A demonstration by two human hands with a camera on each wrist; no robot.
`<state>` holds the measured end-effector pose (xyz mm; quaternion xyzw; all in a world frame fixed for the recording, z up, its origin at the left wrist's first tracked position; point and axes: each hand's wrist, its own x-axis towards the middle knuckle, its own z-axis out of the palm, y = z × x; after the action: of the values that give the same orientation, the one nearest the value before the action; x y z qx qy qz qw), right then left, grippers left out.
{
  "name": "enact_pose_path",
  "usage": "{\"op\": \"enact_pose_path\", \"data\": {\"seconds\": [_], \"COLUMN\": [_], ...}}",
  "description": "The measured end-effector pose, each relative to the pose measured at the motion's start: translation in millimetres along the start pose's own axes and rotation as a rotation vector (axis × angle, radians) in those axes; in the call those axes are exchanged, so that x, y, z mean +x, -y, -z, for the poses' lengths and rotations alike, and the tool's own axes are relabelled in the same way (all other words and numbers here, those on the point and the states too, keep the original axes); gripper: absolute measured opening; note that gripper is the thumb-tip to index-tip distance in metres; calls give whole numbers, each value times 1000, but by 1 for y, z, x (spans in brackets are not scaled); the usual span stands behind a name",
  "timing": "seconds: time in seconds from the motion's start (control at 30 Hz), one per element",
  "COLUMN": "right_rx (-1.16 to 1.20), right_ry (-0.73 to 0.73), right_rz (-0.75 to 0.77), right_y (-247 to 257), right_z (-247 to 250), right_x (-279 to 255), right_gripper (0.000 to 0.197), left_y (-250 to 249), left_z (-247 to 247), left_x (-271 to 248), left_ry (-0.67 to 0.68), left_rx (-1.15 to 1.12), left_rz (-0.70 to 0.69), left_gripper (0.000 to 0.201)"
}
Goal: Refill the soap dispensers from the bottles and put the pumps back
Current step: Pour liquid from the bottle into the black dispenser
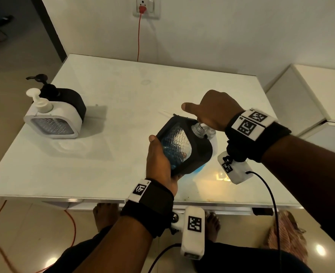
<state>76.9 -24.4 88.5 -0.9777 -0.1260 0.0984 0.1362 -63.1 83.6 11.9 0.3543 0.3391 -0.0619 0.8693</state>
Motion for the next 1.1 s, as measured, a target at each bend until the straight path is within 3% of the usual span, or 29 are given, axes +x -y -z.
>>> {"op": "enact_pose_path", "data": {"seconds": [0.13, 0.33, 0.4, 0.47, 0.6, 0.93, 1.1], "right_rx": [-61, 9, 13, 5, -68, 47, -1], "right_ry": [5, 68, 125, 100, -1, 62, 18], "right_rz": [-7, 11, 38, 33, -1, 22, 20], "right_y": [-2, 3, 4, 2, -1, 3, 1], "right_z": [-1, 8, 7, 4, 1, 5, 4], "right_x": [0, -4, -3, 0, -1, 0, -2], "right_gripper": [53, 49, 56, 66, 46, 83, 69], "left_y": [0, 1, 1, 1, 1, -1, 1], "left_z": [0, -1, -1, -1, -1, -2, -2], "left_x": [0, -1, -1, -1, -2, 0, 0], "left_ry": [4, 4, 0, -2, -3, 19, 25], "left_rx": [-11, -14, -17, -15, -17, -27, -20], "left_rz": [-8, -2, -3, -4, -7, -28, -13], "left_gripper": [56, 57, 57, 58, 58, 56, 55]}}
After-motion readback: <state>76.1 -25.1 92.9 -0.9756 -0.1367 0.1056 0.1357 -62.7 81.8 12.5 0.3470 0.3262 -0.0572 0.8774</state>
